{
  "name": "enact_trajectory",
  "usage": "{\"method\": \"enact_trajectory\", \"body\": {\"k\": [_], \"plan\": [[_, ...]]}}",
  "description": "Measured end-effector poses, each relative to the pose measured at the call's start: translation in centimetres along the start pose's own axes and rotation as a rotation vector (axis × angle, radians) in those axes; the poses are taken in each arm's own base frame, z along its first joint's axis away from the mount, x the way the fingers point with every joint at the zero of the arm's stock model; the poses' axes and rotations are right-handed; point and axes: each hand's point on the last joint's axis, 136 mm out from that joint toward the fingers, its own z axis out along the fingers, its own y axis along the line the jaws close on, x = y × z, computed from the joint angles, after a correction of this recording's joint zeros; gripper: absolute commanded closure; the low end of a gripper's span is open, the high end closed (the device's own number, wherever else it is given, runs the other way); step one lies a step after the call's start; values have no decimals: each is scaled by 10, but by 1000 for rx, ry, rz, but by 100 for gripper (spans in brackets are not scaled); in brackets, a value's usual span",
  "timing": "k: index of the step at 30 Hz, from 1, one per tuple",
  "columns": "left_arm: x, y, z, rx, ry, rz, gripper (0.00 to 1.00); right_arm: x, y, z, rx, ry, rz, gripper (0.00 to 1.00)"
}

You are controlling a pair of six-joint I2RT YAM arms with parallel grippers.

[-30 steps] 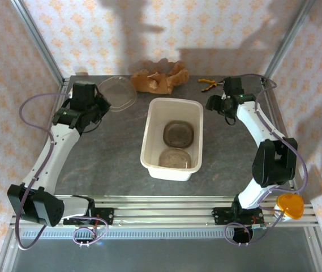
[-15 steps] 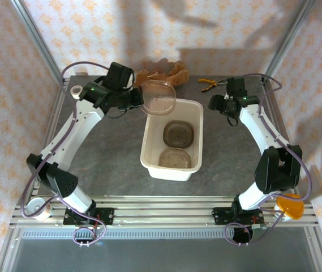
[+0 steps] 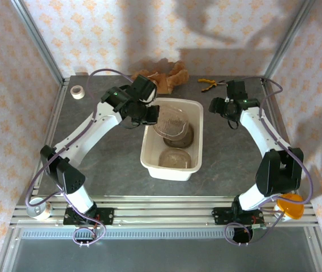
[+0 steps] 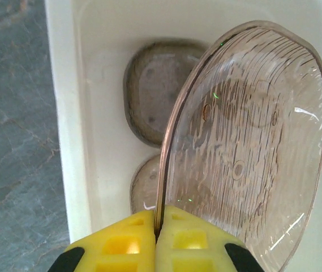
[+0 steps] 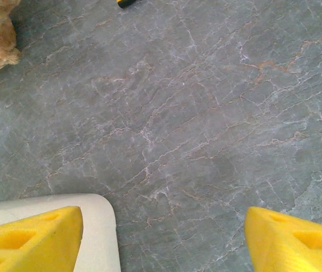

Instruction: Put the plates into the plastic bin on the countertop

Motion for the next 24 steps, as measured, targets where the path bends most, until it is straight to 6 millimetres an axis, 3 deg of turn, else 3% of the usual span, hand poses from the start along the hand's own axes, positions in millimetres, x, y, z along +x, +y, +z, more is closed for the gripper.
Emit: {"method": "enact_trajectory", "body": {"k": [12, 24], "plan": [[46, -8, 35, -56, 132, 14, 100, 5, -5, -4, 8, -15, 69, 24], [76, -11, 66, -145, 202, 40, 100, 15, -10, -3, 4, -14, 102, 24]]}}
